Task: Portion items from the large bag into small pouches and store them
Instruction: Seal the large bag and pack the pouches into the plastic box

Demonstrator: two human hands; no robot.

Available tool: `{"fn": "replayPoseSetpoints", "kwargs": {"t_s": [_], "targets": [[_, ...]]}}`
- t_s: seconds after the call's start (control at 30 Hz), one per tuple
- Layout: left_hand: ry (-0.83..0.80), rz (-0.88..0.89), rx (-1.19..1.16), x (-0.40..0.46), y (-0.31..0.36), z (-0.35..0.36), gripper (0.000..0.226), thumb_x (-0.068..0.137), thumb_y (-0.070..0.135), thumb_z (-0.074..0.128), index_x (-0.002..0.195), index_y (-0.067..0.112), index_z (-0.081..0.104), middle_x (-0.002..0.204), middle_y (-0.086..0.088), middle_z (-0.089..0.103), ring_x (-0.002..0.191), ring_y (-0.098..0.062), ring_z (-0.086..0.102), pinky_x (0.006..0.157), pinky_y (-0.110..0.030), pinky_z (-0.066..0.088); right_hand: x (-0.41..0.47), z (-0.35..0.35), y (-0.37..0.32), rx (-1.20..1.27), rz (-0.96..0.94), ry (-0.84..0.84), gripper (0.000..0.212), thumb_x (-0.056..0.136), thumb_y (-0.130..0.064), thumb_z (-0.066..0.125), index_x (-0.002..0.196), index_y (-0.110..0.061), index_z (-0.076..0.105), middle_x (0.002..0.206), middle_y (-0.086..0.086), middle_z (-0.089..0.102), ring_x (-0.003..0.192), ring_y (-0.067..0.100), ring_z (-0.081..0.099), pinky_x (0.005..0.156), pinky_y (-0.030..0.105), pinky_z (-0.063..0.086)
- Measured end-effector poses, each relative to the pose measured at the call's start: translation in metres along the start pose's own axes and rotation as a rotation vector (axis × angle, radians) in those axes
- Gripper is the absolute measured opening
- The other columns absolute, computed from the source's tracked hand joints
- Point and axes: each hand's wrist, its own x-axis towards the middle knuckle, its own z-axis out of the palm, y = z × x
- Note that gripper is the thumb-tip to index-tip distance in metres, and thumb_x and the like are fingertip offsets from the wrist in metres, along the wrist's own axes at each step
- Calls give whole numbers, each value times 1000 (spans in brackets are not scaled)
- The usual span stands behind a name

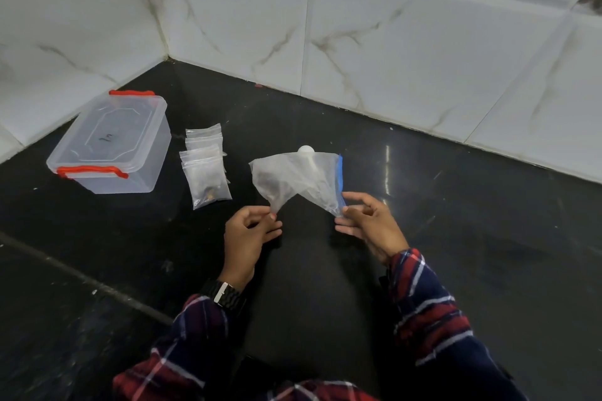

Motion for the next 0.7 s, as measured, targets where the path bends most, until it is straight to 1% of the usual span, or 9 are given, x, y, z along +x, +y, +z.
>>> {"fn": "replayPoseSetpoints", "kwargs": {"t_s": [0.07,0.17,0.3,0.4,0.47,0.53,0.6,0.67,0.7], "targets": [[6,4,-13,2,2,0,12,88,2,62,100,3,65,92,-16,68,85,-24,69,73,-27,59,-1,1,-1,98,17,55,24,88,6,58,112,0,60,96,14,67,81,21,67,68,25,60],[3,-15,-87,3,3,1,14,85,2,66,98,4,66,91,-15,69,84,-21,69,74,-25,59,-1,2,-2,188,42,84,22,85,11,60,106,10,59,96,18,67,83,22,67,66,21,59],[26,-49,-223,6,5,4,16,85,0,63,101,-2,64,89,-10,70,80,-17,69,73,-22,58,1,3,-2,221,34,97,9,83,12,61,90,7,62,87,16,68,73,18,69,62,19,58],[47,-10,-188,9,8,5,11,88,0,60,98,-3,65,88,-10,69,76,-15,68,72,-22,59,5,-3,-5,181,34,85,10,81,12,63,85,3,64,78,11,70,66,14,70,59,19,56],[79,42,-127,14,9,-1,7,89,0,59,93,0,65,87,-11,68,74,-15,67,69,-21,58,10,-13,-8,136,16,106,12,80,14,63,82,2,64,70,7,71,65,16,69,59,19,56],[112,109,11,22,9,-10,6,90,1,59,90,2,65,87,-13,67,76,-19,67,67,-19,58,17,-26,-13,63,-33,177,15,79,15,63,78,1,64,61,3,70,61,16,66,57,17,55],[95,167,183,24,7,-16,6,90,3,60,91,2,67,88,-15,68,79,-23,68,66,-19,58,24,-35,-19,-12,-66,231,17,79,16,64,75,-1,64,59,4,68,55,11,66,55,15,54],[59,231,323,22,4,-15,6,90,4,61,88,2,67,90,-14,68,79,-22,68,63,-19,57,33,-39,-22,-81,-94,262,18,79,15,64,75,-2,64,59,3,67,50,6,64,54,14,54],[45,270,386,20,3,-13,6,89,6,63,86,4,67,91,-11,67,79,-20,67,61,-20,57,38,-39,-22,-95,-107,279,17,80,15,64,76,-1,65,57,1,67,50,6,63,55,14,54]]}}
